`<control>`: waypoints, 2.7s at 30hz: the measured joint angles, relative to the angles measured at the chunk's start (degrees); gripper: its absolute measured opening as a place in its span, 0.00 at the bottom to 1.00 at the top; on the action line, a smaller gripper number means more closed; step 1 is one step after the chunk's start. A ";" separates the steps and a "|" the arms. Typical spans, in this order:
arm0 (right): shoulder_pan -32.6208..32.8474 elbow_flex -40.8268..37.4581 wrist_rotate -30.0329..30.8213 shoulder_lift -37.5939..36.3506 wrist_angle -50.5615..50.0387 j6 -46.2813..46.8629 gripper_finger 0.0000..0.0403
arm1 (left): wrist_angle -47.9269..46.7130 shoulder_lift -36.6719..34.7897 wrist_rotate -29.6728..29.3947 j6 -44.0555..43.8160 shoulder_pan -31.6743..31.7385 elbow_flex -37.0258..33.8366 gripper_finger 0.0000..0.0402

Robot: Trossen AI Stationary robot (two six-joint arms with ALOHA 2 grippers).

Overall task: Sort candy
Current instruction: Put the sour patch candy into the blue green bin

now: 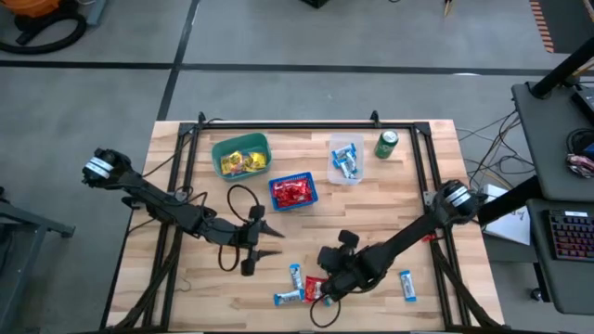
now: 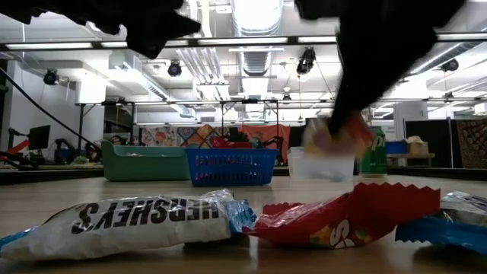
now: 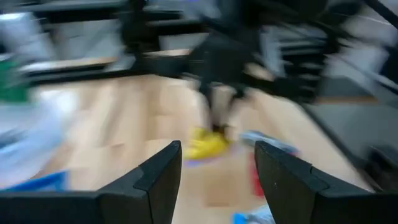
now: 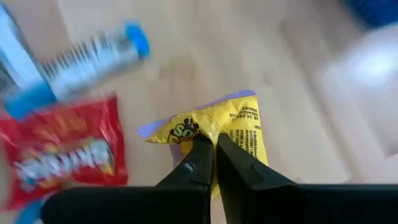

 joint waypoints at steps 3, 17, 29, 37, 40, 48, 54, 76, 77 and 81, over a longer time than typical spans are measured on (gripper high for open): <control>-0.55 -2.45 1.70 -3.72 4.00 0.33 0.02 | 0.99 0.21 10.28 5.07 -0.08 0.01 0.46; -6.12 -24.67 -10.57 -16.44 59.31 -2.55 0.02 | 15.59 9.51 8.61 15.40 -0.18 0.07 0.46; -7.54 -28.54 -12.66 -16.40 66.99 -2.34 0.02 | 18.29 16.63 2.82 13.74 -0.07 3.38 0.47; -7.54 -27.60 -15.07 -16.41 67.78 -4.07 0.02 | 18.00 21.55 2.32 15.11 -0.18 7.00 0.44; -7.54 -27.60 -15.02 -16.42 67.64 -5.26 0.02 | 16.94 21.41 2.27 16.12 -0.26 7.49 0.37; -7.73 -27.52 -14.18 -16.44 66.28 -6.23 0.02 | 14.85 20.33 2.25 14.94 -0.29 7.42 0.03; -7.84 -27.49 -10.89 -16.55 64.63 -7.69 0.02 | 13.07 20.13 2.19 13.69 -0.25 7.37 0.01; -8.28 -20.20 7.17 -14.64 65.02 -34.55 0.46 | 12.01 -4.26 -10.62 2.44 -0.73 -9.33 0.00; -8.59 -19.04 7.27 -13.54 65.08 -35.85 0.48 | 11.87 -4.31 -10.61 1.59 -0.78 -9.48 0.00; -9.32 -14.41 7.44 -9.76 64.96 -39.24 0.50 | 12.75 -3.56 -10.72 -0.35 -0.71 -9.51 0.00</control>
